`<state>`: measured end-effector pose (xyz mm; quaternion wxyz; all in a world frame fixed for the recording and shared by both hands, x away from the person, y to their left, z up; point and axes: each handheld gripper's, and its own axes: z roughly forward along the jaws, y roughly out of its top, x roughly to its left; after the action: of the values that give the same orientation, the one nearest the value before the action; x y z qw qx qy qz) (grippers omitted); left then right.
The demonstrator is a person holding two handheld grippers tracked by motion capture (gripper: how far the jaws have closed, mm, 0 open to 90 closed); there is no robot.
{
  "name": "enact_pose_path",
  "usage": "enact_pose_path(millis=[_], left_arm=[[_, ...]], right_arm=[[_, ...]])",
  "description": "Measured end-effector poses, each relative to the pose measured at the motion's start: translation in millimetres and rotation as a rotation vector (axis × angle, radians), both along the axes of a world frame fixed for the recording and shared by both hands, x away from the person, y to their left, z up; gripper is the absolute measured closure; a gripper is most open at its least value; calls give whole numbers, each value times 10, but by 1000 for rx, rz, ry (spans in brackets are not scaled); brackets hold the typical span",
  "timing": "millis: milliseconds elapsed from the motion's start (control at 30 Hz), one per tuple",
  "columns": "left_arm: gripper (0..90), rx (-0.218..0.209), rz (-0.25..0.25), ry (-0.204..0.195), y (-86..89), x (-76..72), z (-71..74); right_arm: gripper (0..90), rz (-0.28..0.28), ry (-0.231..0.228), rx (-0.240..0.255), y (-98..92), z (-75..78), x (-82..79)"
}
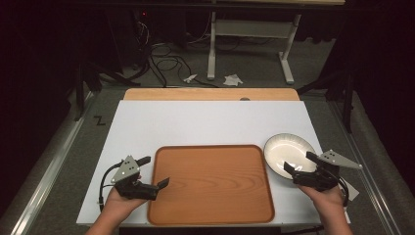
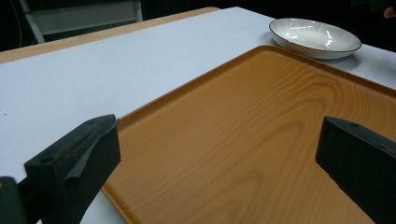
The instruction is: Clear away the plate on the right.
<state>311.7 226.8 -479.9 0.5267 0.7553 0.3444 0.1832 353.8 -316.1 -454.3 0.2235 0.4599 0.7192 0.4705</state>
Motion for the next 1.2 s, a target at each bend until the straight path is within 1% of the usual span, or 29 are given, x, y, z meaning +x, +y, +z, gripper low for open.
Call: enact_pose_path(millis=[67, 167, 333, 400, 567, 667, 767, 900, 967, 1033, 1200], left_arm=[[8, 4, 2, -5, -3, 0, -3], [8, -5, 9, -12, -3, 10, -4], [4, -6, 19, -20, -7, 30, -5], [4, -6, 21, -22, -9, 36, -2], [4, -14, 19, -29, -28, 53, 5], [4, -16, 15, -33, -44, 66, 9], [4, -13, 7, -32, -64, 82, 8], [4, -17, -7, -28, -88, 95, 0], [4, -10, -19, -24, -98, 97, -7], [4, -4, -30, -27, -104, 93, -10], [5, -5, -40, -30, -101, 98, -18]], right_arm=[[0, -21, 7, -7, -57, -7, 4], [1, -38, 10, -9, -101, -15, 4], [1, -72, 18, -15, -194, -33, -9], [1, -85, 29, -12, -230, -41, -19], [2, -109, 40, -9, -295, -53, -46], [2, -122, 54, -14, -348, -72, -63], [3, -140, 70, -8, -412, -96, -78], [11, -169, 92, 13, -494, -135, -90], [16, -191, 104, 32, -527, -152, -94], [26, -210, 122, 55, -558, -173, -93], [64, -242, 141, 68, -600, -208, -79]])
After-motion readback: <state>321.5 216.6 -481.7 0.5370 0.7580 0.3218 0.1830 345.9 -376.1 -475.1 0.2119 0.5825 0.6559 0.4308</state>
